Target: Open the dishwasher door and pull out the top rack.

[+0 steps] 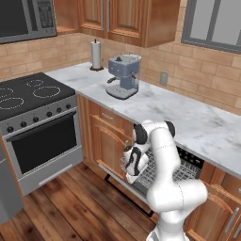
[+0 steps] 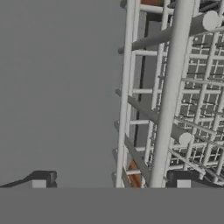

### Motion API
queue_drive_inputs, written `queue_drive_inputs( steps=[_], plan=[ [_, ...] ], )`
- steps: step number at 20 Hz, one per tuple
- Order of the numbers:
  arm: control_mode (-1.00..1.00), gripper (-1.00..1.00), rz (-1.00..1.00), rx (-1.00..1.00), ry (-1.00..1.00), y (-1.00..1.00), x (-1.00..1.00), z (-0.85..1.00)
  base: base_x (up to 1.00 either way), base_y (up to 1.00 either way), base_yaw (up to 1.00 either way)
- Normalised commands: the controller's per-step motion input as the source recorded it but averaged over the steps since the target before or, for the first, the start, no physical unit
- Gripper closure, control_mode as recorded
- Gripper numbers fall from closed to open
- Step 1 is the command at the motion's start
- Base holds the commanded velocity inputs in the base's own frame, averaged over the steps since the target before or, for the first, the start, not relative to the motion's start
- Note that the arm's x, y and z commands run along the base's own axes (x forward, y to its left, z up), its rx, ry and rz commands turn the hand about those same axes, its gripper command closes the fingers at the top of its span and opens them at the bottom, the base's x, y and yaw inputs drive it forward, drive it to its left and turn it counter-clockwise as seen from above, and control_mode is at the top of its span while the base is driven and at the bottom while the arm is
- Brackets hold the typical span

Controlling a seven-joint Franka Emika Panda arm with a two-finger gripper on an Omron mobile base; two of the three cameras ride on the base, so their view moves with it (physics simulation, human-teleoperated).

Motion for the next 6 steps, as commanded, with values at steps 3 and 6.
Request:
queue_drive_inputs(
  steps=[3, 6],
  plan=[
    [-1.00, -1.00, 0.00, 0.05, 0.09, 0.82, -0.46, -0.14, 0.00, 0.00, 0.00],
    [-1.00, -1.00, 0.00, 0.00, 0.00, 0.82, -0.55, -0.12, 0.00, 0.00, 0.00]
  ],
)
